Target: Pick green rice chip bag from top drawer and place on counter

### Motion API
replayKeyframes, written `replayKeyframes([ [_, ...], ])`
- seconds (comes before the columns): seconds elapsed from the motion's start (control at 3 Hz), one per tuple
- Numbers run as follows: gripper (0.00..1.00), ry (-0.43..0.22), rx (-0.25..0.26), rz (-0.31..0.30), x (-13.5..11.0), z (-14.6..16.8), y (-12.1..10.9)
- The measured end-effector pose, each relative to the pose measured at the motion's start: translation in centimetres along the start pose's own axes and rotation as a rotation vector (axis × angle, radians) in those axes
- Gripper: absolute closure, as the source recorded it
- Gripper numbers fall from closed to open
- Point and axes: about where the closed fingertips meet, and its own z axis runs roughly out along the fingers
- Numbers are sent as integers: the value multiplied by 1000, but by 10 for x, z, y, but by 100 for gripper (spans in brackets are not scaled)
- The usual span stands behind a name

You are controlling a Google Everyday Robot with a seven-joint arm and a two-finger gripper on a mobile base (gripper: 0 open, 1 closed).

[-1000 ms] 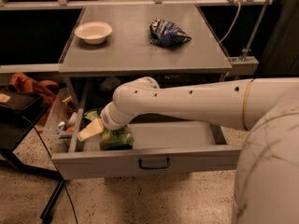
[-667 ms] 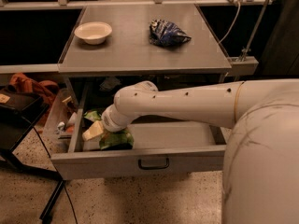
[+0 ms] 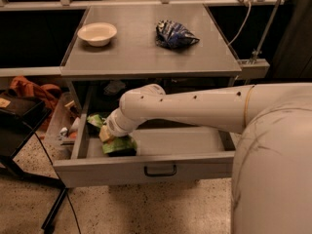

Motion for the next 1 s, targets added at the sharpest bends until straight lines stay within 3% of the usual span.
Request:
replayKeyframes([
  [0.33,89,-4,7,-1,0,-3,-2],
  [0.67,100,-45,93,-10,8,-42,-20],
  [1.0,100,-96,204,-39,19,-109,-41],
])
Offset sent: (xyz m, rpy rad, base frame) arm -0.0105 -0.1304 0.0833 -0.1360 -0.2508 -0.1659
